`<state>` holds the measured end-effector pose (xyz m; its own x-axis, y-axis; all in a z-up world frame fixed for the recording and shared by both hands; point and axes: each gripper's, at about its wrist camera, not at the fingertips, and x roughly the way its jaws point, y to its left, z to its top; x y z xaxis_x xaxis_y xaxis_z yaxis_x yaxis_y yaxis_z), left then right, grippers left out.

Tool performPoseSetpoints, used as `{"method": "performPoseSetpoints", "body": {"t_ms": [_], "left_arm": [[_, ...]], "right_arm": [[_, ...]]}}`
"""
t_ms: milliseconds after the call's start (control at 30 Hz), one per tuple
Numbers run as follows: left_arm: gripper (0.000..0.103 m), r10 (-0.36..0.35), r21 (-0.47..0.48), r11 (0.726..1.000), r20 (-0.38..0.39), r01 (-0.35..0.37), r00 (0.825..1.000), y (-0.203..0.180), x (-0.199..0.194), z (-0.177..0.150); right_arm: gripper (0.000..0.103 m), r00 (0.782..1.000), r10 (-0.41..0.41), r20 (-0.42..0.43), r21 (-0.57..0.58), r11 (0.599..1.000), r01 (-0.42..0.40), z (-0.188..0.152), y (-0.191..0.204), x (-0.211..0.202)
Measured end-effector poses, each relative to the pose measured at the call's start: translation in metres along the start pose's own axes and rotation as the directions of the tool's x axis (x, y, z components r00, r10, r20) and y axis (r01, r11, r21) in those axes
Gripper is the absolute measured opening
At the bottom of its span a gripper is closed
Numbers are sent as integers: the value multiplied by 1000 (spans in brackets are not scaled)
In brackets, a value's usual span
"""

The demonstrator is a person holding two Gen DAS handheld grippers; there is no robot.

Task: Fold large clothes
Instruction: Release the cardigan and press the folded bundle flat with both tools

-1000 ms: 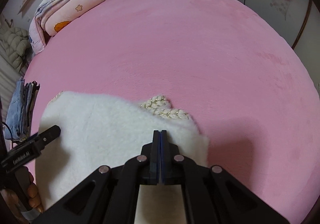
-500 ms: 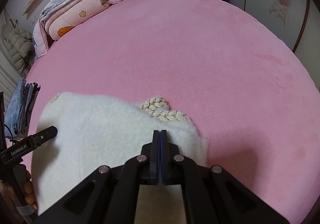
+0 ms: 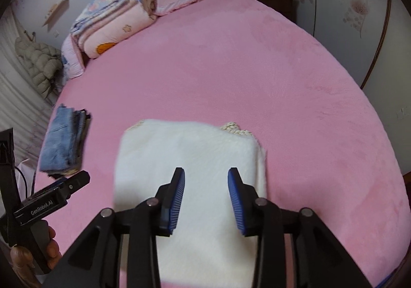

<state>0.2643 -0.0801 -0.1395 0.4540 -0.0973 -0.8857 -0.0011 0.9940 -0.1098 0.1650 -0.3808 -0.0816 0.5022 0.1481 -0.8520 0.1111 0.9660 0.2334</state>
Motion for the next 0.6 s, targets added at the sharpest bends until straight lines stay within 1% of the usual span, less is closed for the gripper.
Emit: {"method": "performPoseSetpoints", "body": {"t_ms": [33,100,200,300,433,600], "left_arm": [[96,2,4,1000,5,-2,1000,-5,-9,2],[97,1,6,1000,21,-1,1000,-9,-34,-6],[98,-10,-5,1000,25,10,1000,-12,-63,-16],[98,-26,-13,1000,23,26,999,-13,-80,-27],[98,-24,-17,1000,30,25,999,-15,-103,-40],[98,-20,-18,1000,45,21,999,-6,-125,-53]], "right_arm": [[37,1000,0,3,-9,1000,0,-3,3,-8],[38,1000,2,6,-28,1000,-2,-9,11,-25],[39,1000,28,6,-30,999,-27,-18,20,-48],[39,999,38,4,-46,998,-38,-27,27,-64],[39,999,32,12,-81,996,-31,-39,37,-83],[39,1000,15,27,-77,997,-13,-50,45,-103]]}}
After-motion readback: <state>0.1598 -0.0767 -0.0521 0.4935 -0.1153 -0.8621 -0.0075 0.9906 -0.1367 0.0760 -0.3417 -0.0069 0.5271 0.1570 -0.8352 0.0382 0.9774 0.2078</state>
